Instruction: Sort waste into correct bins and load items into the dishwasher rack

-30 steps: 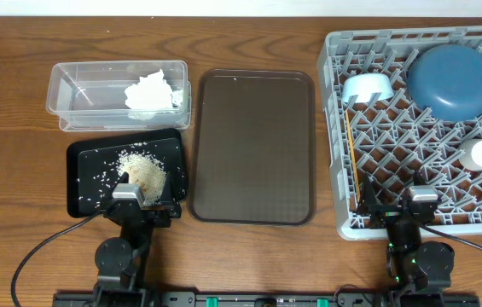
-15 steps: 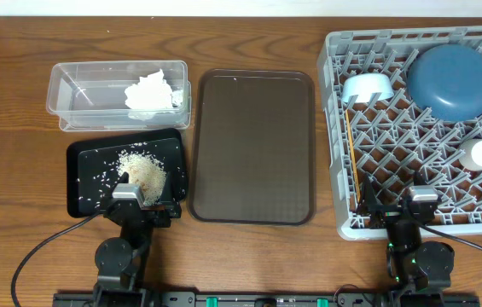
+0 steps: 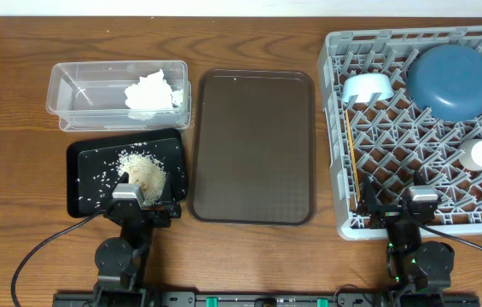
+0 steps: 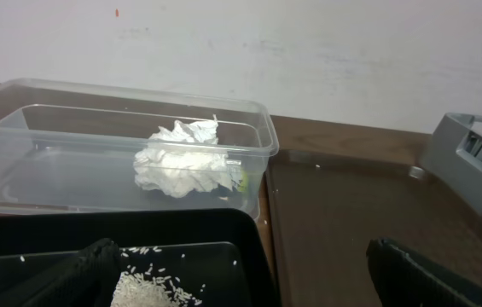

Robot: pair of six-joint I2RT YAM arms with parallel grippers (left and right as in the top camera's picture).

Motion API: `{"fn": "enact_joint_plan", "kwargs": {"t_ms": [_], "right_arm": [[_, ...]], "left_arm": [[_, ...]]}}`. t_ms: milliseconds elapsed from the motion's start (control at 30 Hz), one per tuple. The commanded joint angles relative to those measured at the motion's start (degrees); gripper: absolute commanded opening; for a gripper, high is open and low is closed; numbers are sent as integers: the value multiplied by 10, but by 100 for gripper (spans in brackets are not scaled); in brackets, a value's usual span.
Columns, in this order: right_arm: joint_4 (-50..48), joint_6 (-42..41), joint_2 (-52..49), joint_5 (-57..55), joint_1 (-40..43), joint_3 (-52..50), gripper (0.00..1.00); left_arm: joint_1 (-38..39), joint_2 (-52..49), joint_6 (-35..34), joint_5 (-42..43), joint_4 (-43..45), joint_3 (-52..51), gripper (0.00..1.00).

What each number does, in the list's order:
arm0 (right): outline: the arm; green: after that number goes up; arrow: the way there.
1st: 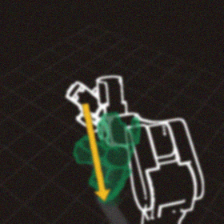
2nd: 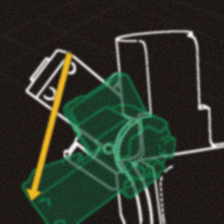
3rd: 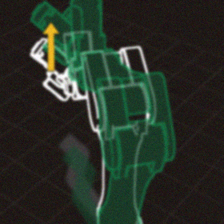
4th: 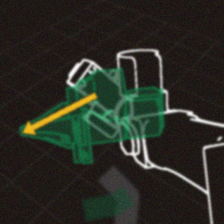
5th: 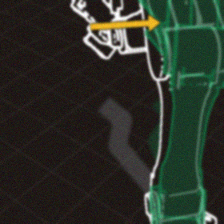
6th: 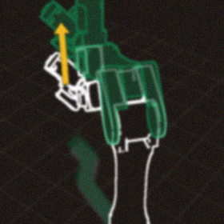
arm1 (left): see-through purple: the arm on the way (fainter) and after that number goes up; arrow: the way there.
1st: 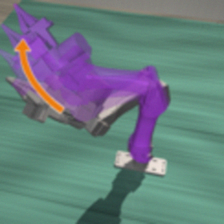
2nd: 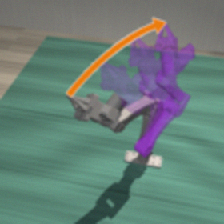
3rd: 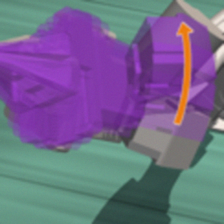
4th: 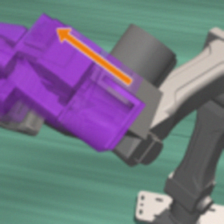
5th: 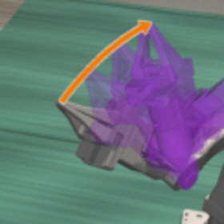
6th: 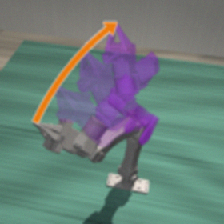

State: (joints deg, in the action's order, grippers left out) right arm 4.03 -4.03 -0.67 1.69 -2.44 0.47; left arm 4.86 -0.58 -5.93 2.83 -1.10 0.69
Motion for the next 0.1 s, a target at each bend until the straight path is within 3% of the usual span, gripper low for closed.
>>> {"fn": "enact_joint_plan", "kwargs": {"t_ms": [0, 67], "right_arm": [[1, 5, 4, -2, -4, -2, 99], [1, 5, 4, -2, -4, -2, 99]], "left_arm": [[-2, 3, 3, -5, -27, -5, 95], [-2, 3, 3, -5, -27, -5, 95]]}}
